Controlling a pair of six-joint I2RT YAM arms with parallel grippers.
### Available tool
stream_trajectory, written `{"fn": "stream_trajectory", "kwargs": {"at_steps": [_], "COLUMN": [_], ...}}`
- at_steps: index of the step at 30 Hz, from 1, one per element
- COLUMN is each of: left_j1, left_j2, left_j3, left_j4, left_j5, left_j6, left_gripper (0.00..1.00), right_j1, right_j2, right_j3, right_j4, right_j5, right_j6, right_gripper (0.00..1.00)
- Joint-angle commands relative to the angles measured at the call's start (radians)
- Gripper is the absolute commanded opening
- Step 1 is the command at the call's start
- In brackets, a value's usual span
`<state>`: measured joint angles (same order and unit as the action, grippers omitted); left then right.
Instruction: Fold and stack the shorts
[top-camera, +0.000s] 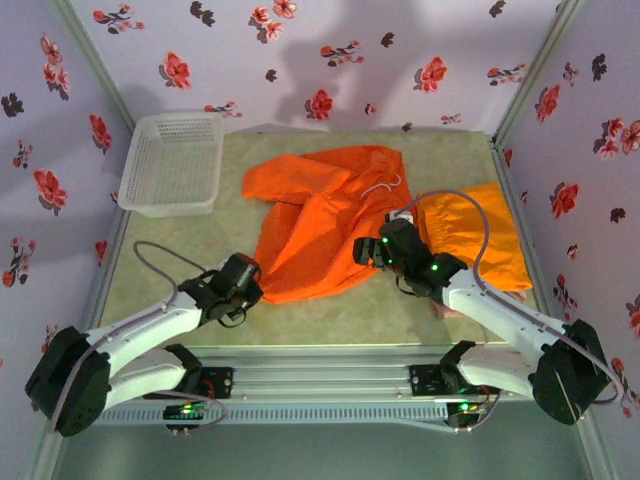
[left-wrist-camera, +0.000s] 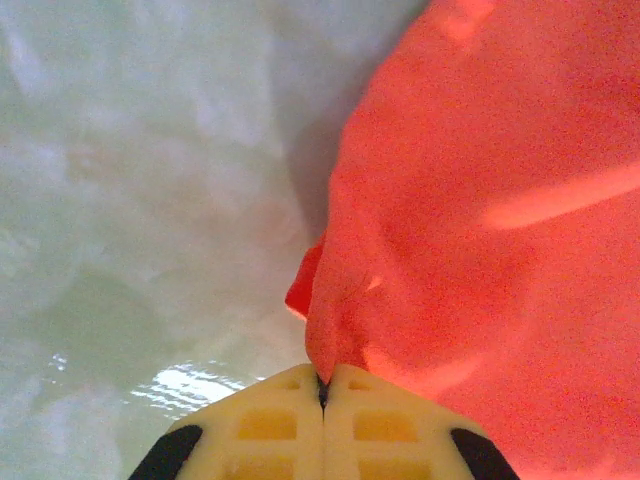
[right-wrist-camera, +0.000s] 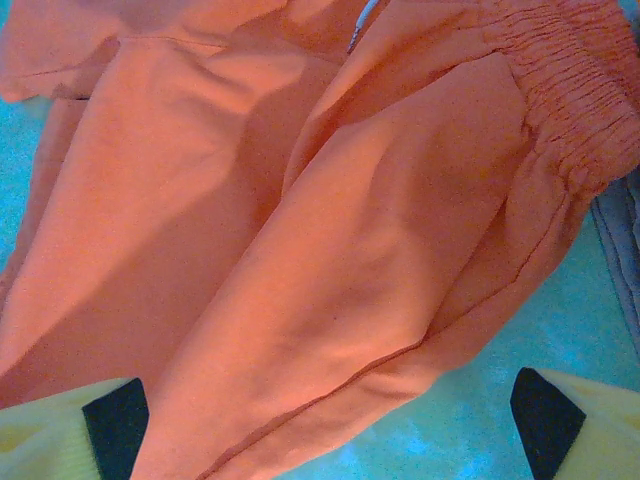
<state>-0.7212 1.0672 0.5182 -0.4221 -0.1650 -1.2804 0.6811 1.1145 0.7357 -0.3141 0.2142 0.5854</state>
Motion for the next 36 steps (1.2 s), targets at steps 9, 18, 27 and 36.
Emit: {"fn": "stream_trajectory", "kwargs": {"at_steps": [9,18,27,36], "left_j1": [0.203,0.279,0.285,0.287], "left_j2": [-0.218,-0.239,-0.306,-0.354], "left_j3": [0.266,0.206,0.168,0.017], "left_j4": [-0.388,-0.406,-0.403,-0.384], "left_j5": [-0.175,-0.172,-0.153,-0.057], "left_j6": [0.367,0.377,0.353,0.152], "left_gripper": [0.0,0.09,0.63,0.79], "right_j1": [-0.01,-0.031,-0.174,-0.201], "right_j2": [-0.009,0.089,0.315,0.452], "right_j3": [-0.015,0.029,0.173,0.277], "right_j4": [-0.027,-0.082,-0.131,-0.167], "right_j5": [0.005,0.013,-0.052,-0.06], "right_j6": [0.016,0.074,0.079,0.214], "right_gripper": [0.96,0.97,0.8,0.63]}}
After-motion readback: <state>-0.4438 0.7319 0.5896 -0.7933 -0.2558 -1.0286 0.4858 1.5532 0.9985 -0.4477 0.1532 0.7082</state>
